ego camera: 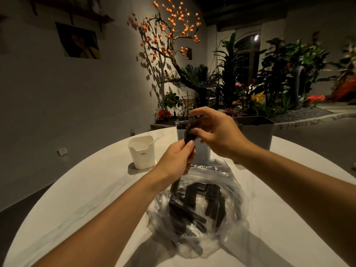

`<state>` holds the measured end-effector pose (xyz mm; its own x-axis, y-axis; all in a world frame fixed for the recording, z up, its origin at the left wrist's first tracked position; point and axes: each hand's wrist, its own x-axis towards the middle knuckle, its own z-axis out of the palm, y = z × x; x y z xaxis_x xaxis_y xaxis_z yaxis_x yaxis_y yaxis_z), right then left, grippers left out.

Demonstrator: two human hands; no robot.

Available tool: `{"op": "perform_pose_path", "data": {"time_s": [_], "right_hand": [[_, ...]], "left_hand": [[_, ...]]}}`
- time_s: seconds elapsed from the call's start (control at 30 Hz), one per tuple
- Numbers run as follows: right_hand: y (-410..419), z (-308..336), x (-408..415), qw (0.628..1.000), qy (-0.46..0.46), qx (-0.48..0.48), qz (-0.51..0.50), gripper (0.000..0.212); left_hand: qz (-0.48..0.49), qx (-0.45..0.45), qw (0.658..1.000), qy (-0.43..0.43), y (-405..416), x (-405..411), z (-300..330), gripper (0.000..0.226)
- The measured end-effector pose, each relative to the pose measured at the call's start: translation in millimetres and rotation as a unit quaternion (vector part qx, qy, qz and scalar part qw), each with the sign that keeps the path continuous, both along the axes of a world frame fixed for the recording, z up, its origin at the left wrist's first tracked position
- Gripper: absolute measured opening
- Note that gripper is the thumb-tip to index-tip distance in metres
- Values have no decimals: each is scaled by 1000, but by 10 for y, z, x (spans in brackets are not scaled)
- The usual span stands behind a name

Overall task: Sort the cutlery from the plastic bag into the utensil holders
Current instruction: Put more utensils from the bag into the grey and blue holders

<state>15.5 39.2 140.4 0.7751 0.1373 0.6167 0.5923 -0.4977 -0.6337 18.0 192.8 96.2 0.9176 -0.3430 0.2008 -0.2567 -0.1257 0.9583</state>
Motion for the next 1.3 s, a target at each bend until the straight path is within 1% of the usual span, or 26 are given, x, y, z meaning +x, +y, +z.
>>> {"op": "perform_pose_path", "data": {"time_s": [0.1, 0.17, 0.27, 0.33, 0.4, 0.47, 0.53, 0.6, 0.7, 0.8, 0.9, 0.93, 1.0, 1.07, 1.13, 1.17, 1.23, 1.3], "right_hand": [[-12, 108, 111, 1000, -16, -3, -4, 35], [-23, 185, 179, 999, -33, 1, -13, 35], [-69, 286, 289, 997, -69, 10, -28, 35], [-104, 342, 367, 995, -90, 3, -38, 37], [-133, 398, 450, 991, -121, -14, -48, 37], [-148, 453, 539, 981, -180, -39, -61, 31], [-159, 505, 637, 961, -254, -69, -85, 24], [-177, 554, 739, 940, -309, -98, -105, 22], [-214, 595, 895, 917, -354, -143, -118, 29], [-238, 560, 1086, 903, -371, -176, -129, 32], [-210, 415, 1302, 914, -327, -201, -133, 29], [-196, 338, 1390, 920, -303, -208, -135, 28], [-166, 161, 1547, 928, -246, -242, -138, 26], [-145, 8, 1654, 933, -150, -300, -131, 28], [-150, -89, 1678, 931, -44, -348, -106, 38], [-164, -106, 1672, 930, -18, -352, -101, 43], [-206, -84, 1612, 937, -18, -331, -115, 53], [-248, -25, 1501, 952, -30, -276, -130, 51]], "left_hand": [[17, -15, 1000, -8, -61, 90, 99, 32], [64, 15, 996, -56, -95, 173, 182, 25], [144, 53, 976, -155, -86, 292, 329, 12], [144, 67, 971, -179, -75, 385, 423, 7], [126, 68, 976, -166, -105, 498, 495, 10], [118, 51, 979, -156, -149, 608, 572, 13], [111, 23, 981, -155, -183, 715, 666, 16], [101, 3, 983, -151, -205, 824, 765, 22], [87, -29, 987, -130, -242, 1024, 846, 30], [85, -36, 992, -90, -284, 1229, 815, 34], [85, -16, 995, -39, -288, 1374, 700, 34], [98, -1, 995, -35, -274, 1414, 653, 33], [151, 13, 987, -55, -212, 1492, 554, 28], [202, -5, 976, -74, -131, 1562, 470, 24], [225, -14, 971, -79, -60, 1598, 405, 23], [228, -8, 970, -79, -37, 1595, 385, 23], [226, -1, 971, -81, -10, 1542, 368, 23], [219, 1, 972, -81, -10, 1435, 379, 23]]}}
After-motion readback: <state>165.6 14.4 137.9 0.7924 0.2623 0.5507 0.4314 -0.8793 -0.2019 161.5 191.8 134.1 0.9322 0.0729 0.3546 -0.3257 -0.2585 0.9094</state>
